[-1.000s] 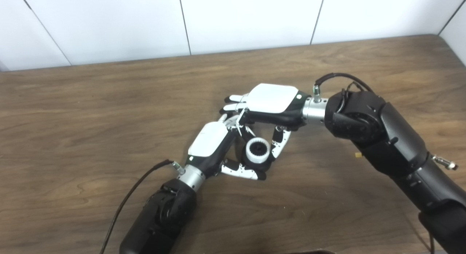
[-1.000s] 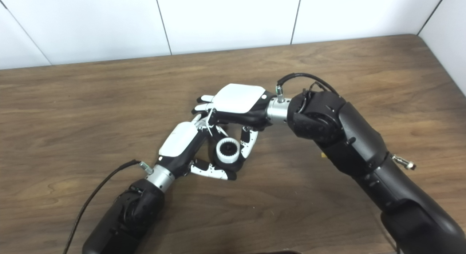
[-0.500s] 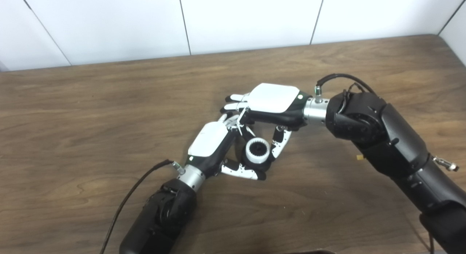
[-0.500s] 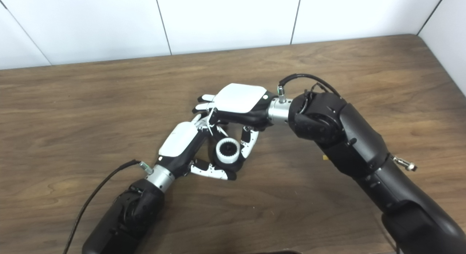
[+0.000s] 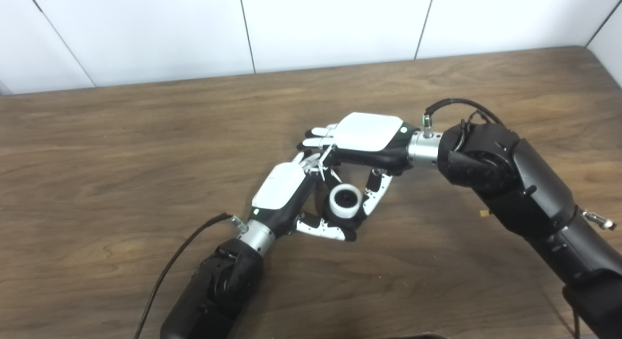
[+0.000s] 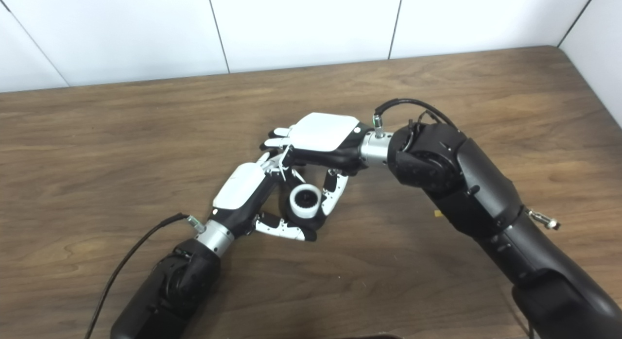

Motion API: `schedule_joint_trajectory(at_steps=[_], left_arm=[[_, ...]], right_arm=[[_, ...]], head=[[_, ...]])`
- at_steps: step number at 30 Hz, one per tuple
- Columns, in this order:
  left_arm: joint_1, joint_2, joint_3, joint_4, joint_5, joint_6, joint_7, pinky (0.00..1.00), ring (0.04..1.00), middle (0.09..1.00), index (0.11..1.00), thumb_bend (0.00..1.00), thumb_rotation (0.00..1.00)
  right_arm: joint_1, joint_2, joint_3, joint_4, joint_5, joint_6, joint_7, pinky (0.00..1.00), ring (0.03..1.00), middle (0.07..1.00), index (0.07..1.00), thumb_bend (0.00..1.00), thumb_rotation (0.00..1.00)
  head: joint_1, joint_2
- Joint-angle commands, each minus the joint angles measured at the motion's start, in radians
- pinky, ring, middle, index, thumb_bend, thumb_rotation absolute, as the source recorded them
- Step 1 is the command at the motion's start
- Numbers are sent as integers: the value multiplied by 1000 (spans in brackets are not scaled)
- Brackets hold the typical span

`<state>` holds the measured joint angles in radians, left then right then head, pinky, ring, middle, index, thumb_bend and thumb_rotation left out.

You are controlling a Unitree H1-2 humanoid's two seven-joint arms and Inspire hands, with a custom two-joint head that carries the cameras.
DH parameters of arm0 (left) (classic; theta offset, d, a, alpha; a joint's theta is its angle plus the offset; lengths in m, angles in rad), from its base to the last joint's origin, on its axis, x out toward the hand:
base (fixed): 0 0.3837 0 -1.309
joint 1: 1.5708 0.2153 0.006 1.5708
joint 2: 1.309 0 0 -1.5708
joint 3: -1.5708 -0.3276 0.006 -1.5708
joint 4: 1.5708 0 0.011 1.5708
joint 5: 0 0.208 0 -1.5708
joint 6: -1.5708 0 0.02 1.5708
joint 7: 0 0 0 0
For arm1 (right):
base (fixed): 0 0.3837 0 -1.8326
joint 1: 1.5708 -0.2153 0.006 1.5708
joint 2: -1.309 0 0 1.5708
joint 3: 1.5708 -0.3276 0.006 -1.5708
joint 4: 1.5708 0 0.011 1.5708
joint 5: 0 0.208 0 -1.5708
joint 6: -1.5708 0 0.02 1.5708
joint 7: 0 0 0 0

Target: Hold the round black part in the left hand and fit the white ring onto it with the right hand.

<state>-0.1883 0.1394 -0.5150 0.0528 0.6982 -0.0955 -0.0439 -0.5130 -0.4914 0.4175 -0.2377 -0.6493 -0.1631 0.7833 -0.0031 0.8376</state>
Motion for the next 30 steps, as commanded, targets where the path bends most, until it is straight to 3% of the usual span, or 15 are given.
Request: schedule_joint_trajectory(at_steps=[1,25,30], left_arm=[[7,-2,-24,4,10,-21,-26,1000,927,859,478,519,51],[5,-1,-19,20,1,-29,-21,1000,929,866,478,518,50],[1,0,-18,33,2,-42,-11,1000,928,863,478,518,50]], right_arm=[[-40,-12,-16,-35,12,14,6,964,1000,978,698,916,447],[-59,-24,-32,-57,28,44,35,961,1000,991,761,1000,424],[-73,-33,-45,-71,36,56,51,952,1000,995,821,1000,437]], head=[[0,1],[-10,-12],[-12,-18]])
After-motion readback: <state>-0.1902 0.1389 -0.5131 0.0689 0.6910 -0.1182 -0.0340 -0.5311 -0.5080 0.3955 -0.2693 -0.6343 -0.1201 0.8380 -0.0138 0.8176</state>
